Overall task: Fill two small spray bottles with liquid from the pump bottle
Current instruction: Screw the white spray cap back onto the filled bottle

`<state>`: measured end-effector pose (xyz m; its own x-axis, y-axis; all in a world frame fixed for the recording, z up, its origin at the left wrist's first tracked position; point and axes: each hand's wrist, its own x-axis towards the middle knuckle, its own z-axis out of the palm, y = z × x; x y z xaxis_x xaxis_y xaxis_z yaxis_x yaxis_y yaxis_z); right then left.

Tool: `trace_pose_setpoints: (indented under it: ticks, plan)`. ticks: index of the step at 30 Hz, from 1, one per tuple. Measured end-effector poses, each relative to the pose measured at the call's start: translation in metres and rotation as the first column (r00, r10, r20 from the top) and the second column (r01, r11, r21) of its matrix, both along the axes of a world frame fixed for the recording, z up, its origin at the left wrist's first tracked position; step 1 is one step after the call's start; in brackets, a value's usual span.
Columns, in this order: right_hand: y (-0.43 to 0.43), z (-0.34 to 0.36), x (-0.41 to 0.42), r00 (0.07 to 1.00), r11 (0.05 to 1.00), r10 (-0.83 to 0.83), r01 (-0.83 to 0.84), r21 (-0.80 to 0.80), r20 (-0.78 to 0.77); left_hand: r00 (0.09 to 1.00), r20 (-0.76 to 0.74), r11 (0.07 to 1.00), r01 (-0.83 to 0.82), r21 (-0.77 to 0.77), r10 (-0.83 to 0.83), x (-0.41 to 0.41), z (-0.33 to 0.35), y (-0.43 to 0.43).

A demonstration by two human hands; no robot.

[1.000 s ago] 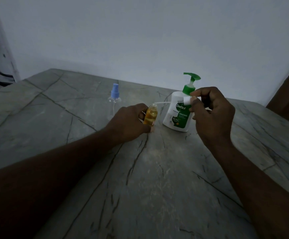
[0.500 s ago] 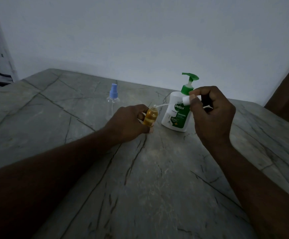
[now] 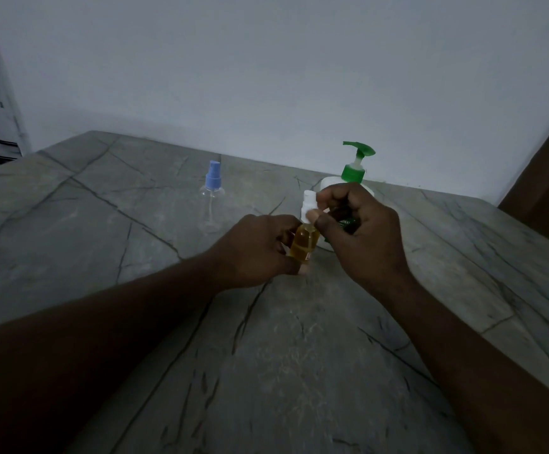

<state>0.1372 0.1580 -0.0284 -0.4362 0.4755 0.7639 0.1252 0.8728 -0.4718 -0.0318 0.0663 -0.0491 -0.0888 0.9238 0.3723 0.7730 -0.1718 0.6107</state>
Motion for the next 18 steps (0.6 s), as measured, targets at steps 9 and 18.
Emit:
trace_pose_setpoints:
  ticks: [9,18]
  plan:
    - [0.0005,-0.0053,0.0001,0.993,0.996,0.009,0.0,-0.085,0.115,0.999,-0.009,0.998,-0.049,0.032,0.049,0.0032,-0.0017,0.0015]
    - [0.0033,-0.0067,0.0004,0.995,0.986,0.022,-0.006,-0.164,0.093,0.997,-0.024,0.997,-0.072,0.004,0.072,0.0044,-0.0038,0.0046]
